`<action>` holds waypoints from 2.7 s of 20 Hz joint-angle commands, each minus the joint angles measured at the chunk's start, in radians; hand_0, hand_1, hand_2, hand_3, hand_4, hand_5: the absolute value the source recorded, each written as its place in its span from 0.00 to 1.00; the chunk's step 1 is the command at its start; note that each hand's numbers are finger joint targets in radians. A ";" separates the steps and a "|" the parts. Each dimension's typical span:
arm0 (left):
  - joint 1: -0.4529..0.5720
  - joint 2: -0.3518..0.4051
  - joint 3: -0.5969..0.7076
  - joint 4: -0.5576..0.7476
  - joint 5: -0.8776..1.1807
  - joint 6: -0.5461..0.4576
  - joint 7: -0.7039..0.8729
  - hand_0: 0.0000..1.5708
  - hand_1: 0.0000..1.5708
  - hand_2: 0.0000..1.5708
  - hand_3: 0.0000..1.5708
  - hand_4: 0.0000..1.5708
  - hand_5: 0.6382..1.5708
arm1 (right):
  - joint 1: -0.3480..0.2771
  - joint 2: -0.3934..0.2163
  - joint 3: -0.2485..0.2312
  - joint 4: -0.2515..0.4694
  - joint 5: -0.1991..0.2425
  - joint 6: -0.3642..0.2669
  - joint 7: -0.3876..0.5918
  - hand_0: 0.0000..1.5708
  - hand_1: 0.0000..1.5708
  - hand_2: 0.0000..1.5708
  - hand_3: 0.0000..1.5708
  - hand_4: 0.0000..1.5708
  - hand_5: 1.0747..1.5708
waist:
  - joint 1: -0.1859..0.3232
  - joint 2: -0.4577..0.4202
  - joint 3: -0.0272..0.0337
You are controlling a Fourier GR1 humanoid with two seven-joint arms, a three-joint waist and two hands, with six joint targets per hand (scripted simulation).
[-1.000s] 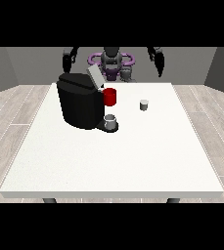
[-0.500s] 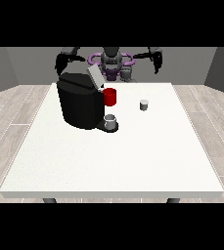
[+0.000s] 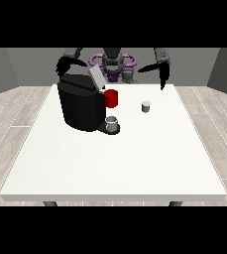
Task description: Insert the coffee pod into the coffee machine and close the lid
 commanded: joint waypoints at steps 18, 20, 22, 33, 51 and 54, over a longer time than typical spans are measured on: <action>-0.247 0.084 0.010 0.494 -0.181 0.001 -0.111 0.00 0.00 0.13 0.00 0.00 1.00 | -0.182 -0.036 -0.025 0.024 0.006 -0.051 0.150 0.00 0.00 0.00 0.00 0.24 1.00 | -0.028 0.129 -0.0007; -0.282 0.035 -0.024 0.491 -0.229 0.066 -0.079 0.00 0.00 0.29 0.00 0.00 1.00 | -0.137 -0.006 0.005 0.103 0.036 -0.052 0.049 0.00 0.00 0.00 0.00 0.26 1.00 | -0.033 0.131 -0.0003; -0.273 0.072 -0.014 0.511 -0.224 0.005 -0.071 0.14 0.14 0.34 0.14 0.00 1.00 | -0.133 -0.033 -0.027 0.134 0.028 -0.044 0.050 0.00 0.00 0.00 0.00 0.27 1.00 | -0.003 0.087 -0.0002; -0.337 0.126 -0.072 0.627 -0.385 0.057 -0.071 0.36 0.36 0.44 0.26 0.00 1.00 | -0.173 0.008 0.011 0.169 0.055 -0.082 0.074 0.00 0.00 0.00 0.00 0.27 1.00 | -0.016 0.098 -0.0003; -0.416 0.142 -0.085 0.772 -0.559 0.237 -0.142 0.57 0.57 0.64 0.49 0.20 1.00 | -0.183 -0.002 -0.015 0.168 -0.013 -0.072 0.046 0.00 0.00 0.00 0.00 0.32 1.00 | -0.058 0.123 -0.0001; -0.416 0.085 -0.058 0.834 -0.563 0.327 -0.172 0.71 0.71 0.75 0.61 0.18 1.00 | -0.164 -0.010 0.031 0.099 0.019 -0.066 0.085 0.00 0.00 0.00 0.00 0.31 1.00 | -0.092 0.143 -0.0006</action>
